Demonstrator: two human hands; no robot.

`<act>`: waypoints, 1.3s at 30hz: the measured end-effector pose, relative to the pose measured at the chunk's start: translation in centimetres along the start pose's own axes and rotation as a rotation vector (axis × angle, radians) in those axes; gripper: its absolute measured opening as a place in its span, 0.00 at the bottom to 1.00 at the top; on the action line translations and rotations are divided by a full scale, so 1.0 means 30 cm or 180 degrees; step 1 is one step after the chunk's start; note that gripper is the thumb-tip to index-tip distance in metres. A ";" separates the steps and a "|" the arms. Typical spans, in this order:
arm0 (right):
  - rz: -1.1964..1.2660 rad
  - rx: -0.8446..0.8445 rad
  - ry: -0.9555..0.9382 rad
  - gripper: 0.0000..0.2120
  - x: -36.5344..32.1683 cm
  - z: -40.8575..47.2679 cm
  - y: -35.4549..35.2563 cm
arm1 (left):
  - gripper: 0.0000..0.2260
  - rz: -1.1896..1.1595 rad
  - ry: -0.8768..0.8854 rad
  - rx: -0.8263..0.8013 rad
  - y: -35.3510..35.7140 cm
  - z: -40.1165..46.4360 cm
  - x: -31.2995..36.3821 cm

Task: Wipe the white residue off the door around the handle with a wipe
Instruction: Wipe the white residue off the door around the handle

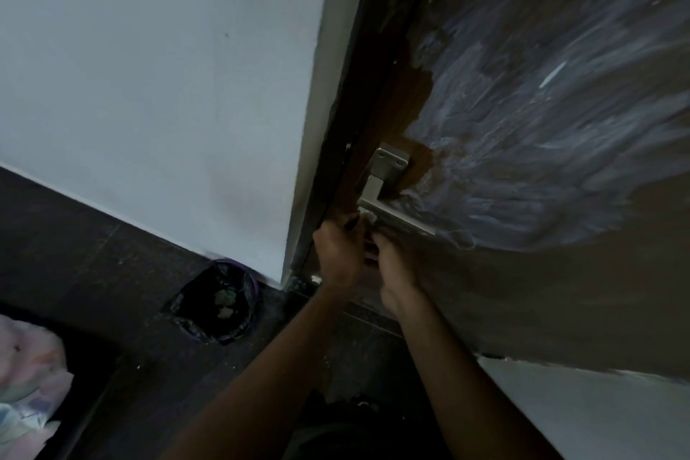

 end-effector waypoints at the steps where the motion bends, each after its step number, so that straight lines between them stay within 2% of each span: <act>1: 0.0226 -0.0037 0.0128 0.10 -0.005 0.007 0.015 | 0.07 0.0046 -0.0032 -0.0010 -0.006 0.007 -0.001; 3: 0.0636 -0.0080 0.0380 0.09 -0.006 0.023 0.033 | 0.07 0.0368 0.0010 -0.0012 -0.020 0.025 -0.006; 7: 0.0972 -0.0120 0.0688 0.15 -0.011 0.039 0.100 | 0.09 0.0730 0.0221 -0.0051 -0.045 0.043 -0.015; 10: 0.1357 0.0008 0.0848 0.11 -0.017 0.056 0.133 | 0.08 0.0763 0.0083 -0.0145 -0.065 0.056 -0.032; 12: 0.1674 0.0198 0.0916 0.09 -0.015 0.060 0.117 | 0.08 0.0832 0.0206 -0.0146 -0.078 0.057 -0.031; 18: 0.2298 0.0893 0.0443 0.17 0.025 0.056 -0.029 | 0.08 0.0521 0.0241 -0.0230 -0.046 0.014 0.027; 23: 0.1792 0.0563 0.0634 0.10 -0.023 0.046 0.049 | 0.08 0.0792 0.0331 0.0093 -0.077 -0.007 0.070; 27: 0.2016 0.0617 0.0593 0.10 -0.032 0.038 0.024 | 0.09 0.0828 0.0224 0.0159 -0.105 0.003 0.082; 30: 0.2387 0.0848 0.0385 0.03 -0.001 0.022 -0.065 | 0.07 0.0881 0.0139 -0.0026 -0.090 0.011 0.085; 33: 0.2535 0.0917 0.0245 0.05 -0.005 0.008 -0.081 | 0.08 0.0989 0.0237 -0.0225 -0.069 0.003 0.096; 35: 0.2375 0.0721 0.0432 0.02 -0.018 0.005 -0.032 | 0.09 0.1159 0.0374 -0.0222 -0.065 -0.002 0.103; 39: 0.2449 0.0267 0.0664 0.12 -0.065 0.007 0.060 | 0.10 0.1187 0.0441 -0.0187 -0.075 -0.009 0.111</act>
Point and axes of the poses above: each hand's wrist, its own z-axis towards the middle knuckle, its own y-axis out of the palm, x = y × z, the point moved 3 cm from there along z, towards the middle knuckle, and after that the axes turned 1 degree about -z, right-handed, at the moved point
